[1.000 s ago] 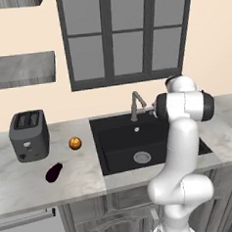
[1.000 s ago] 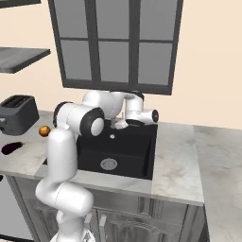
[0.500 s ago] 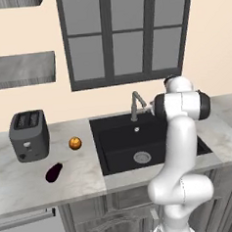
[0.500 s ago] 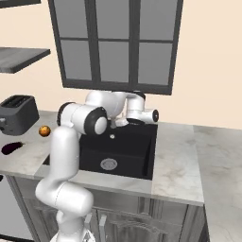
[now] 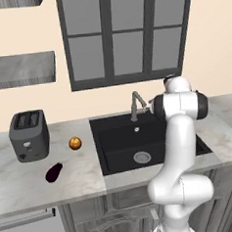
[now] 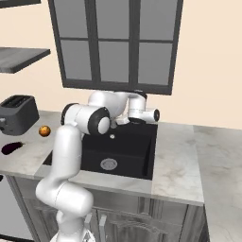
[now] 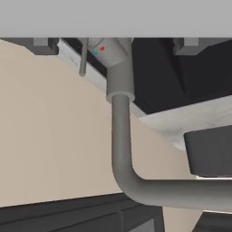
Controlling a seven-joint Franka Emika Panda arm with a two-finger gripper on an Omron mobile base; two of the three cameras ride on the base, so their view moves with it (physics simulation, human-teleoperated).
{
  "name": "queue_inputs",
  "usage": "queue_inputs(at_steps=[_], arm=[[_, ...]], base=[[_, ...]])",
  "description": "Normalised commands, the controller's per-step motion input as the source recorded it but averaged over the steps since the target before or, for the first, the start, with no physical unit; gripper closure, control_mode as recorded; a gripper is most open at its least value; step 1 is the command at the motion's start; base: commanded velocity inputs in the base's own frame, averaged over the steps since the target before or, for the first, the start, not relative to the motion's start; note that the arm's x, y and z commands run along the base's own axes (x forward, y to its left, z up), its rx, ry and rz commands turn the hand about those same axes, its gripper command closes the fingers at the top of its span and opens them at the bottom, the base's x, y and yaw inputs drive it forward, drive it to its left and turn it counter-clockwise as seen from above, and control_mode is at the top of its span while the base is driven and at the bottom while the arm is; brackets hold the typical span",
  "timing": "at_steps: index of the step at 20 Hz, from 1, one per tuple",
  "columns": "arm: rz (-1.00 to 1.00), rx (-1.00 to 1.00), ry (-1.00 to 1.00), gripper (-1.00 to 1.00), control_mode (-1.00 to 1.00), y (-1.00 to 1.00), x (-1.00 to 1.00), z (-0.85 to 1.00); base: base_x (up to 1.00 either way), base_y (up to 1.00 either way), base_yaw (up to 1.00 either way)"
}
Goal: Turn on the sink faucet. Then move the eggplant from the counter to the sink. Turn off the sink. Move the vegetable from the sink to the pot next to the stove. Finally move the pot to the front right burner.
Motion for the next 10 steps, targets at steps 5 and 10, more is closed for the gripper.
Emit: queue_inputs(at_steps=[5, 10], arm=[[0.0, 0.02, 0.0, -1.0, -1.0, 0.11, 0.04, -0.08], [0.0, 0.01, 0.0, -1.0, -1.0, 0.27, 0.0, -0.11]], base=[[0.0, 0.0, 0.0], [0.0, 0.0, 0.0]])
